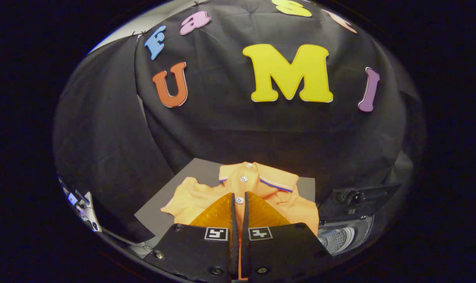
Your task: Put the clothes into the washing machine and then close the washing machine lid.
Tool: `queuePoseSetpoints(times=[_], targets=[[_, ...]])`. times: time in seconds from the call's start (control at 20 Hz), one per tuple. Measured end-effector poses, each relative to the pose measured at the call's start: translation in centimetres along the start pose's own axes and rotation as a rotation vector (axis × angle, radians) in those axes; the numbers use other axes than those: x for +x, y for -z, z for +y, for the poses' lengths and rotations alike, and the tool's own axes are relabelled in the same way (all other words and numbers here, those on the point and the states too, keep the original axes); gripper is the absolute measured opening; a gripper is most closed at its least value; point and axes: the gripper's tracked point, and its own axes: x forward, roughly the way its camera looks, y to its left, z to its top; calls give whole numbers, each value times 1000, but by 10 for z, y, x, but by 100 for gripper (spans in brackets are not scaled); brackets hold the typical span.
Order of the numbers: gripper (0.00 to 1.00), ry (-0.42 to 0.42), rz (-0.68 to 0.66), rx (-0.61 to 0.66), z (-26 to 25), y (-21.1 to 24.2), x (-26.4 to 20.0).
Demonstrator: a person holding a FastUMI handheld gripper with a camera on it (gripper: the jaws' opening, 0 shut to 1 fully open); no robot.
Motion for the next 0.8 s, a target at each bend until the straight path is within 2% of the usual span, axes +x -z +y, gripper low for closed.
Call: queuePoseSetpoints(times=[0.15,0.4,0.8], targets=[[6,7,-73,34,-17,-30,-30],[6,65,-149,44,-62,-57,-65],[6,188,-194,78,-150,-60,-109]])
